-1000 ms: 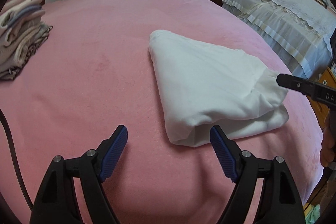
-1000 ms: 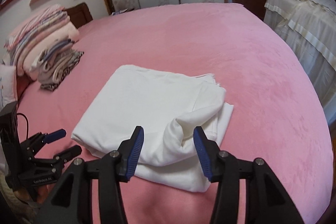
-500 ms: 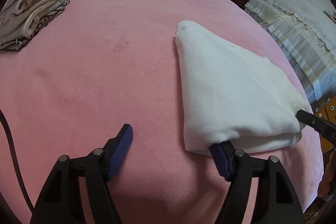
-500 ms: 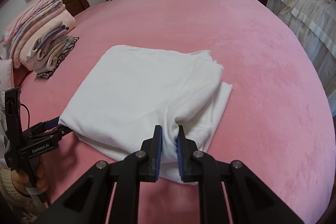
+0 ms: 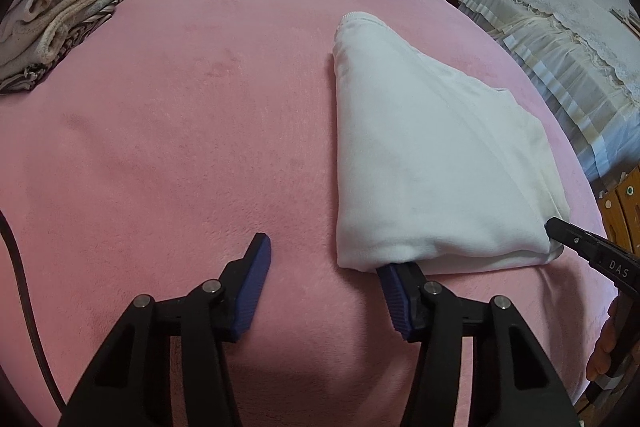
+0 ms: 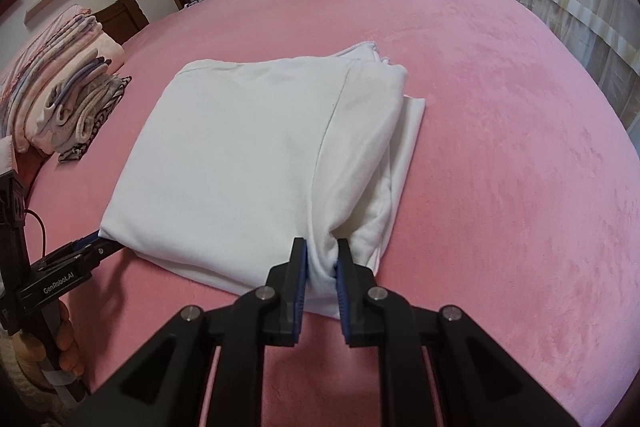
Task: Fold small clothes
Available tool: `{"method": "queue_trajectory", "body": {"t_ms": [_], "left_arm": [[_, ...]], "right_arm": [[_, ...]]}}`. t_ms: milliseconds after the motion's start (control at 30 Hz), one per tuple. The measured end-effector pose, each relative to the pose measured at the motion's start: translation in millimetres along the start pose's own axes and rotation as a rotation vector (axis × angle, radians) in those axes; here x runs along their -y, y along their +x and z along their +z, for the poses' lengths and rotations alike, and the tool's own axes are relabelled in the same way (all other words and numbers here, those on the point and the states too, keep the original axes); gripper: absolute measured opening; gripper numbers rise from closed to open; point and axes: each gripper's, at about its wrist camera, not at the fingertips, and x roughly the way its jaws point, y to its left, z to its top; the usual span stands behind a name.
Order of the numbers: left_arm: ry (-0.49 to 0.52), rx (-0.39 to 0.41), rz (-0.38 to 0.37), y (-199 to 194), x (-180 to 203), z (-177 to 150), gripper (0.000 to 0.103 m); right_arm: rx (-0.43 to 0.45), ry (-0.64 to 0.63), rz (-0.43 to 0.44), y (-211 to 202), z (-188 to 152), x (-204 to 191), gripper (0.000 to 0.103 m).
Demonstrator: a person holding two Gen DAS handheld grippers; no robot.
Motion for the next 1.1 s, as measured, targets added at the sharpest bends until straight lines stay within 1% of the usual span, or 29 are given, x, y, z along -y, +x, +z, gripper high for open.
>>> {"method": "queue_trajectory", "body": {"t_ms": [100, 233, 333, 367, 433, 500, 533, 600, 633, 667, 767, 800, 867, 967, 1033, 1100], "left_arm": [[0.016, -0.014, -0.004, 1.9, -0.4, 2.2, 0.052], [0.033, -0.057, -0.029, 2.5, -3.2, 10.2, 0.054], [0.051, -0.083, -0.032, -2.0, -4.1, 15.9, 0.054], [0.061, -0.096, -0.03, -3.8, -3.4, 16.4, 0.055], [0.084, -0.124, -0.038, -12.0, -2.6, 18.7, 0.06], [0.1, -0.125, -0.035, -23.1, -0.1, 22.4, 0.067], [0.105, -0.122, -0.037, -27.8, 1.0, 23.7, 0.068], [0.121, -0.107, -0.048, -40.7, 4.7, 30.9, 0.069], [0.133, -0.095, -0.05, -46.3, 8.5, 35.2, 0.069], [0.141, -0.083, -0.053, -50.1, 11.3, 40.0, 0.07], [0.153, -0.034, -0.064, -57.8, 19.6, 61.9, 0.079], [0.146, -0.02, -0.072, -57.1, 21.7, 72.8, 0.079], [0.134, -0.018, -0.092, -52.3, 27.7, 89.2, 0.079], [0.109, -0.025, -0.107, -31.0, 33.7, 113.3, 0.079], [0.066, -0.065, -0.112, -7.4, 32.8, 124.1, 0.079], [0.02, -0.113, -0.13, 13.5, 27.9, 127.3, 0.079]], "right_arm": [[-0.002, 0.02, 0.006, -0.2, -1.8, 2.8, 0.012], [-0.004, 0.014, -0.009, -3.4, -4.7, -0.8, 0.013], [-0.004, 0.008, -0.026, -11.7, -4.9, -4.7, 0.017], [-0.007, 0.007, -0.034, -14.9, -4.9, -5.5, 0.022], [-0.015, 0.007, -0.051, -21.5, -4.3, -5.7, 0.026], [-0.019, 0.009, -0.076, -29.2, -2.3, -5.5, 0.029], [-0.017, 0.011, -0.076, -33.9, -1.0, -4.5, 0.032], [-0.004, 0.019, -0.073, -44.1, 3.5, -3.6, 0.042], [0.004, 0.024, -0.071, -48.5, 6.5, -3.1, 0.053], [0.015, 0.031, -0.068, -52.8, 10.6, -3.2, 0.061], [0.047, 0.04, -0.054, -59.4, 24.6, -4.1, 0.071], [0.053, 0.041, -0.052, -58.6, 30.7, -5.2, 0.072], [0.049, 0.037, -0.046, -51.4, 41.9, -7.9, 0.072], [0.031, 0.016, -0.058, -31.3, 55.7, -14.3, 0.072], [0.012, 0.009, -0.072, -14.6, 61.2, -14.6, 0.072], [-0.016, 0.014, -0.083, 2.9, 64.6, -11.0, 0.072]]}}
